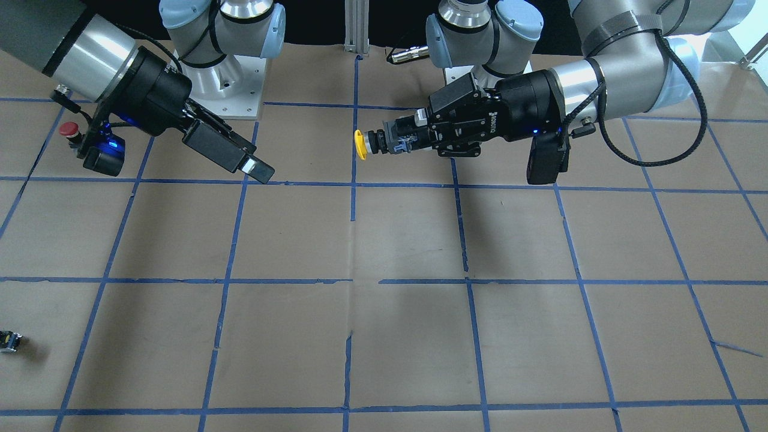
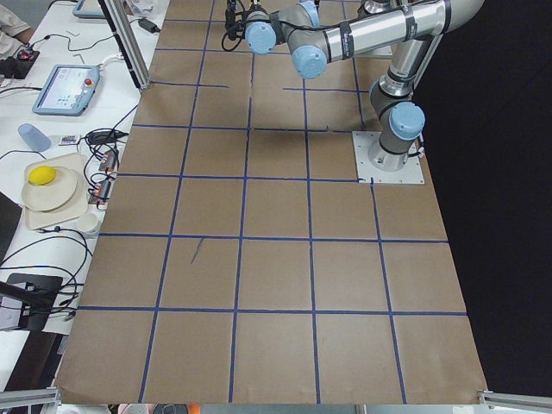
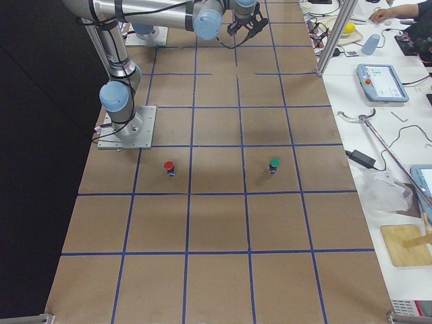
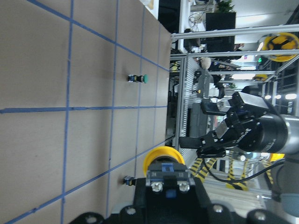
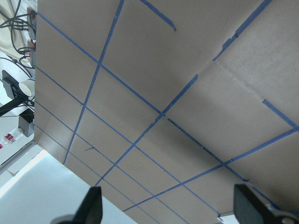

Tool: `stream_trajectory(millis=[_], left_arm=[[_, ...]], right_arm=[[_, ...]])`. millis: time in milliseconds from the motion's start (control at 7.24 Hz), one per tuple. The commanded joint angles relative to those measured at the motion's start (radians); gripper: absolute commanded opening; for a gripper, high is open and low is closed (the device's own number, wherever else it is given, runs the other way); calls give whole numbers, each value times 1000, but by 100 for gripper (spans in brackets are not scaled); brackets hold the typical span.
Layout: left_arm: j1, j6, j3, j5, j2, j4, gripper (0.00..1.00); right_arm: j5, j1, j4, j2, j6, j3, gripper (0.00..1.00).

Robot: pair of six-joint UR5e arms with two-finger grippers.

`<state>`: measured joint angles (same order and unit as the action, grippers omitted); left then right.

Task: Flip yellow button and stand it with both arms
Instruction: 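Carry the yellow button up toward the right gripper while the right gripper approaches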

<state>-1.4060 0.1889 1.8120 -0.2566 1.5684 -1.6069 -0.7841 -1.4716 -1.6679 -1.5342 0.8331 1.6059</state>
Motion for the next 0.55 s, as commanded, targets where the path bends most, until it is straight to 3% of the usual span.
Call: stream_trajectory(millis=[0,276,415], left_arm=[[-25,-71,3,83,1,5,28],[-25,-71,3,83,4,11,28],[-25,-72,3,85,4,13,28]], right_arm=[[115,-4,-3,-1,50,2,100],[199,-22,-3,-10,113,2,99],[201,-44,-18,-11,130,2,99]])
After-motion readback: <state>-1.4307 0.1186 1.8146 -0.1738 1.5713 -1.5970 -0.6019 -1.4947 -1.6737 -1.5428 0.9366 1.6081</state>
